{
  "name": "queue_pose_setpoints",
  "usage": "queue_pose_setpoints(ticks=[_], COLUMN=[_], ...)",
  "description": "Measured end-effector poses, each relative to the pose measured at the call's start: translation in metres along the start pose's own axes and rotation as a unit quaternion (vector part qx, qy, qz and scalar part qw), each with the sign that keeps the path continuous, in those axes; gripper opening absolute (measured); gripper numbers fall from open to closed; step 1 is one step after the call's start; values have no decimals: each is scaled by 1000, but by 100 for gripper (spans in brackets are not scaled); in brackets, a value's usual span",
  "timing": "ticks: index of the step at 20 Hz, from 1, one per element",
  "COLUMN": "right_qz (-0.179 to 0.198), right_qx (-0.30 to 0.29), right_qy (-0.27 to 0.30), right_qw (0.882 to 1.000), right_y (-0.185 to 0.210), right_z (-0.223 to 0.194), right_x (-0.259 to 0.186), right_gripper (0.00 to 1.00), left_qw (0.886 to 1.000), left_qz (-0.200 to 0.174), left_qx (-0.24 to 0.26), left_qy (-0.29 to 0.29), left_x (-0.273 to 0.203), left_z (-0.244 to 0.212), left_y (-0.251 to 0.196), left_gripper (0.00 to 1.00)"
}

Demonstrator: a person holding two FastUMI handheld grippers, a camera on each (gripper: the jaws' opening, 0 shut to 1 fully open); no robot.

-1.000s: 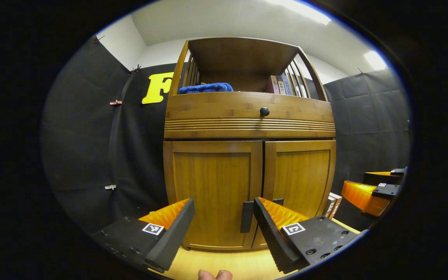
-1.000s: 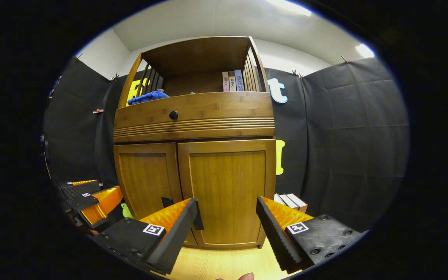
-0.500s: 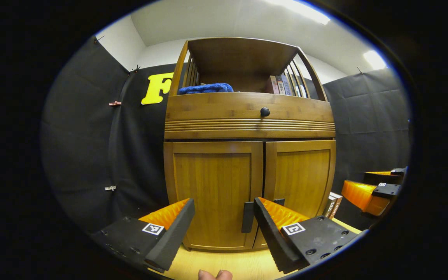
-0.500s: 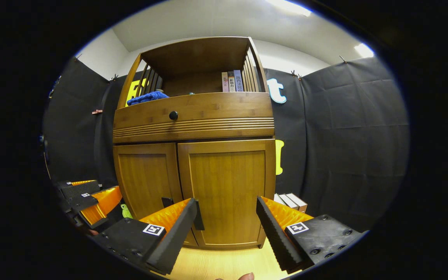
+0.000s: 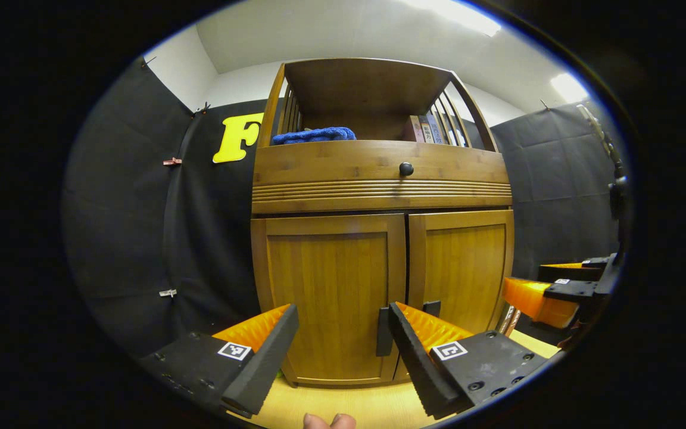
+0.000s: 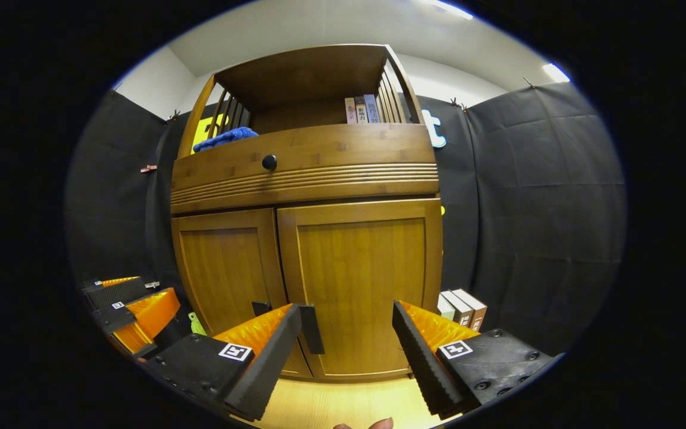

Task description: Open the right door of the double-door shoe cabinet with the right hand, and open the left door with the left hand.

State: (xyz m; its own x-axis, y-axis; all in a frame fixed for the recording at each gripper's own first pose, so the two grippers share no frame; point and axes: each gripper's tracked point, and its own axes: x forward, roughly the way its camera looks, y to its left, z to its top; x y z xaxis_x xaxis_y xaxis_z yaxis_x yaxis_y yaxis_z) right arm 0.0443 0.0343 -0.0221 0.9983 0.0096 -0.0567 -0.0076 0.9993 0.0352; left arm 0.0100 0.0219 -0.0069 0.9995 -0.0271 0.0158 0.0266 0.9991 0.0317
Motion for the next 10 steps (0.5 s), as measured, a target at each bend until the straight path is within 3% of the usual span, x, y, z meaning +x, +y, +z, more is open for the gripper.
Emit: queue_pose_setpoints(ticks=[10], right_qz=[25], right_qx=[20], right_qy=[54], right_qw=[998], right_y=[51], right_z=[-61], right_x=[86], right_gripper=[98], left_qw=[1000], left_qz=[-15], left_qx=[1], left_qy=[23], left_x=[4], left_z=[-26], left_y=[29], left_gripper=[95])
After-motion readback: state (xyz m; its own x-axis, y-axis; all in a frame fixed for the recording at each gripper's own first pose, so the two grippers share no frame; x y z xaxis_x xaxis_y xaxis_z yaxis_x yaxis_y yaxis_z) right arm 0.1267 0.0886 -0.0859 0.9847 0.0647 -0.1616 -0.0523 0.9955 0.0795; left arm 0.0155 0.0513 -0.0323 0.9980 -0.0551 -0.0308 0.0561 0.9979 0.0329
